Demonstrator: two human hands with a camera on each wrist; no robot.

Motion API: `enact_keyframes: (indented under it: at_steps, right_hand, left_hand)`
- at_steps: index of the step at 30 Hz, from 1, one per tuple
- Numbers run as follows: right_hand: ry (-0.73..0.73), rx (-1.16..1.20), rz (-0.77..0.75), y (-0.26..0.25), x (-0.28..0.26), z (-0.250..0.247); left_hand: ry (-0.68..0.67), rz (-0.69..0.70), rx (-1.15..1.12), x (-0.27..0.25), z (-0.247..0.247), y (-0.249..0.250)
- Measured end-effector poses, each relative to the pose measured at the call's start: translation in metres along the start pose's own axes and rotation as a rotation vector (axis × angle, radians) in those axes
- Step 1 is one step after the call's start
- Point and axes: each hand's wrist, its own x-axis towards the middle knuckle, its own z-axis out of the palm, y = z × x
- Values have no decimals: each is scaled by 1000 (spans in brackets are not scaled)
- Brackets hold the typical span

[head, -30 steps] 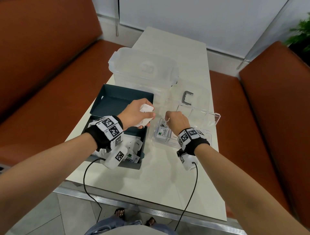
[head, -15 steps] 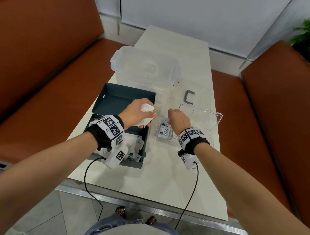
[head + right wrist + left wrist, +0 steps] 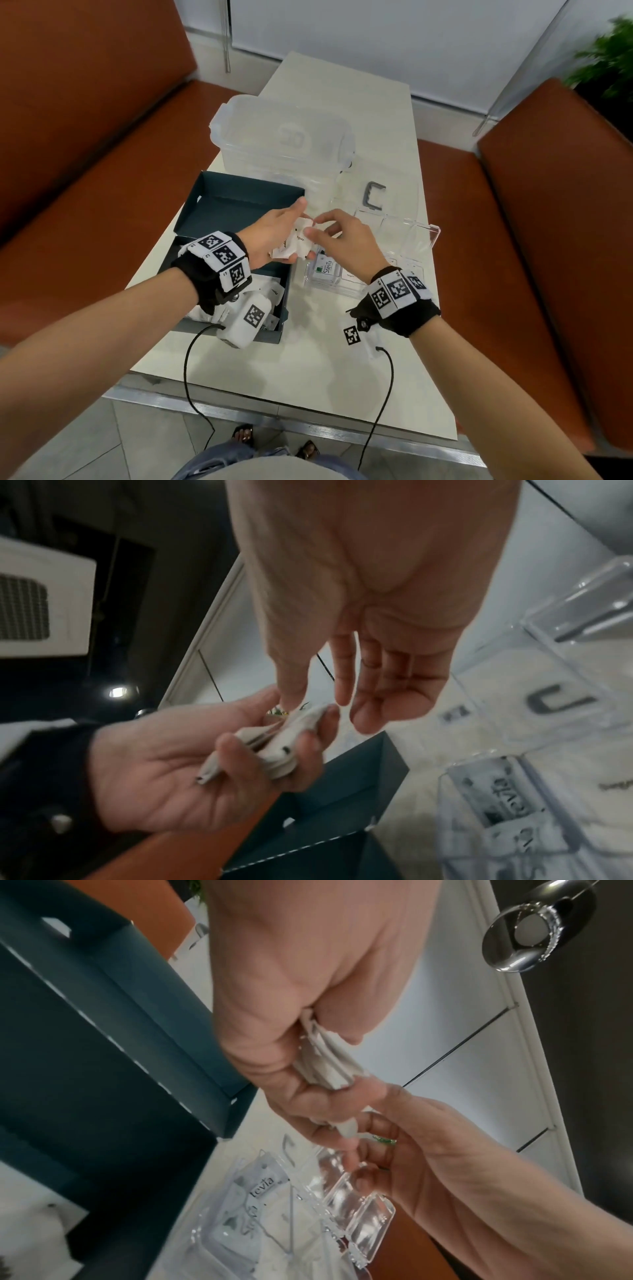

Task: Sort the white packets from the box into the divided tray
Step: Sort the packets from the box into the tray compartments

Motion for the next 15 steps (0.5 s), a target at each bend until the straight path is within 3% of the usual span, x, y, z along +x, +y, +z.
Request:
enact_keyframes:
  at_steps: [11, 15]
  right_hand:
    - [48, 451, 181, 4, -12, -28]
    - [145, 437, 209, 14, -8, -57]
  left_hand:
    - [-35, 48, -5, 2, 19, 4]
    - [-34, 89, 33, 3, 26, 6]
